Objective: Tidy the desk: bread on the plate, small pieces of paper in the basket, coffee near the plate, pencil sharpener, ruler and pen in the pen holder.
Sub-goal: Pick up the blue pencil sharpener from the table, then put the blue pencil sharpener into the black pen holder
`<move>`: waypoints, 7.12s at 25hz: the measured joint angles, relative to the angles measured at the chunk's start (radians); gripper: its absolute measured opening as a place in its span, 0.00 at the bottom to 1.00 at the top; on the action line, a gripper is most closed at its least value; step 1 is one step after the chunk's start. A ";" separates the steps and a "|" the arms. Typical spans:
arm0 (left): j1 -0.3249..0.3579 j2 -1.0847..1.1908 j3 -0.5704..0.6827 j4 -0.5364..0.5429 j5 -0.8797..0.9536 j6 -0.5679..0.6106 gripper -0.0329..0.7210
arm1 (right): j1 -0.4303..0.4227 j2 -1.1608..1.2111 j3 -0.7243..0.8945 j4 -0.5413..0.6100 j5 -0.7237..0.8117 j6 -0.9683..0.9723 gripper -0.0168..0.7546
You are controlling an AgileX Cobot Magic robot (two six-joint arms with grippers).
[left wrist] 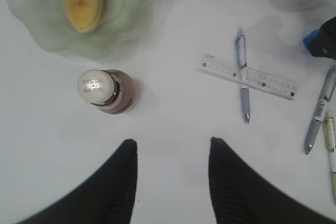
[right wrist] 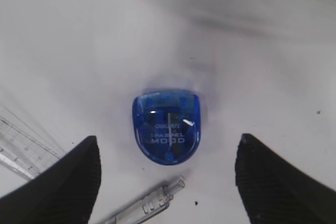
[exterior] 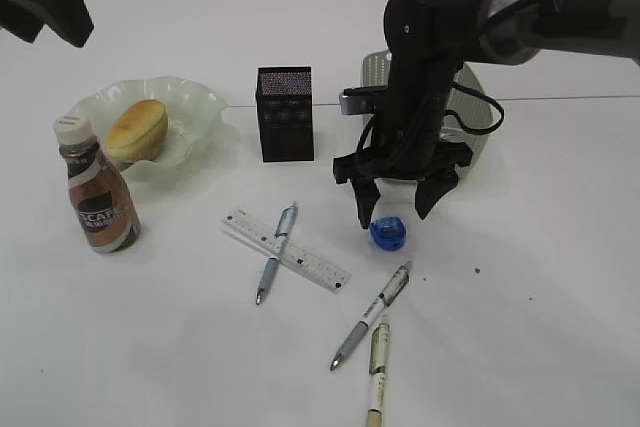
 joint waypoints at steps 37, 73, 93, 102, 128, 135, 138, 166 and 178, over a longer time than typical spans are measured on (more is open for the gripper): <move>0.000 -0.002 0.000 0.020 0.000 0.006 0.45 | 0.013 0.031 -0.002 -0.054 -0.049 -0.004 0.78; 0.000 -0.002 0.000 0.044 0.000 0.006 0.45 | 0.013 0.067 -0.002 -0.054 -0.053 -0.004 0.50; 0.000 -0.002 0.000 0.054 0.000 0.006 0.45 | 0.013 0.059 -0.016 -0.039 0.009 -0.004 0.42; 0.000 -0.002 0.000 0.056 0.002 0.006 0.45 | 0.085 -0.039 -0.018 -0.071 -0.108 -0.004 0.42; 0.000 -0.002 0.000 0.114 0.002 0.006 0.45 | 0.116 -0.214 0.291 -0.222 -1.025 -0.004 0.41; 0.000 -0.002 0.000 0.116 0.002 0.006 0.45 | 0.116 -0.202 0.292 -0.259 -1.233 -0.004 0.41; 0.000 -0.002 0.000 0.116 0.002 0.006 0.45 | 0.116 -0.163 0.275 -0.260 -1.288 -0.004 0.41; 0.000 -0.002 0.000 0.122 0.004 0.006 0.45 | 0.069 0.009 0.109 -0.258 -1.317 -0.005 0.41; 0.000 -0.002 0.000 0.125 0.004 0.006 0.45 | 0.064 0.022 0.094 -0.250 -1.350 -0.005 0.41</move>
